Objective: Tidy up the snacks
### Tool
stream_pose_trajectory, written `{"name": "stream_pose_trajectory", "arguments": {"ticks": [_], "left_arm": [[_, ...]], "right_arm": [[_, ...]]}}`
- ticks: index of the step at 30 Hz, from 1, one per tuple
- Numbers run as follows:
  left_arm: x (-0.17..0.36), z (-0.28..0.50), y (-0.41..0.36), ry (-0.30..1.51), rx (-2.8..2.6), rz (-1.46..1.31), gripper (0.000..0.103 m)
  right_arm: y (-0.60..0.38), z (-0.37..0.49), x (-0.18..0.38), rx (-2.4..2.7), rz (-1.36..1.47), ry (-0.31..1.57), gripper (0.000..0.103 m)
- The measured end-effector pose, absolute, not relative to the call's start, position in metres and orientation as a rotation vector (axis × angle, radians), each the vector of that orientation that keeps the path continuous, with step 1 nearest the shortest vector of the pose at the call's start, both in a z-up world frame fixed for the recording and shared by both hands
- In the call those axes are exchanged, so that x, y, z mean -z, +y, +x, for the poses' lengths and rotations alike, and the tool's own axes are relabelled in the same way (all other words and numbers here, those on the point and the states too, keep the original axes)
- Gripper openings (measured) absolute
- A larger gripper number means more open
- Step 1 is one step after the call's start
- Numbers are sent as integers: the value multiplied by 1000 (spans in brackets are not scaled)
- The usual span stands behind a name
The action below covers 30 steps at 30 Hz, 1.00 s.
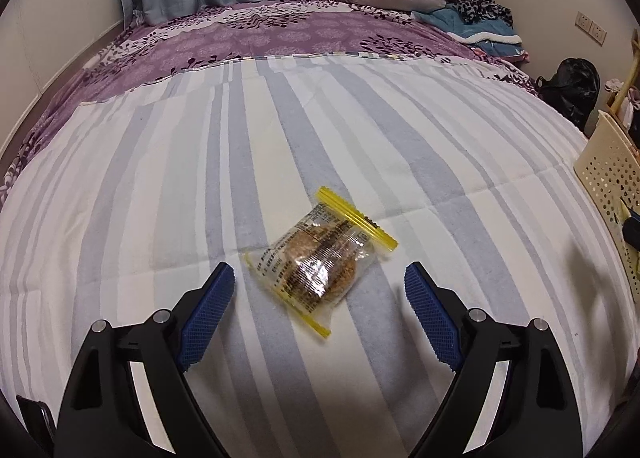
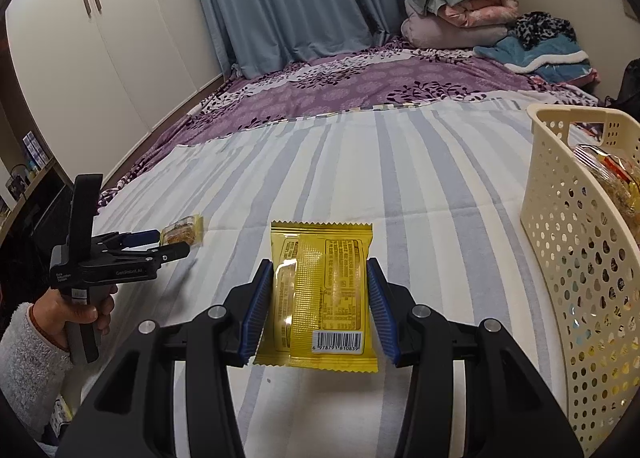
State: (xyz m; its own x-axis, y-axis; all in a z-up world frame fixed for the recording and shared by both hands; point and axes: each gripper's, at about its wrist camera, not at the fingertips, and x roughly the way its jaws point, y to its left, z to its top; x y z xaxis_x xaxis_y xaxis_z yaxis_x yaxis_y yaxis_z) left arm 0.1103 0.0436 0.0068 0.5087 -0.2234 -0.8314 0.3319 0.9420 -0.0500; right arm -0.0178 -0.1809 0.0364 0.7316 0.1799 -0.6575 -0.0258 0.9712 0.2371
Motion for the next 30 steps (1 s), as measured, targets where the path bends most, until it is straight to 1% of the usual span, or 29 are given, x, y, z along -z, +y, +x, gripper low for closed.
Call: {"name": "stream_pose_trajectory", "arguments": {"ticks": [4,6,7,9,18,30], "left_arm": [[-1,122,42,993,334,119,87],[0,125,39,987,316,139,70],[0,125,38,981,303,156,67],[-3,124,38,977,313,150,41],[-22,106,43,961,303,102,40],[-69,78,3,878,393,138,40]], "right_arm": [[-177,-17,-37,-117,215,746,47],[-177,-17,-36,-116,215,748,47],[-176,-17,-36,-115,215,749,47],[-176,-17,-36,-114,216,748,47],[-180,-25,-49,-119,225,703,47],[-220,-58,-80,-45,265,595,47]]}}
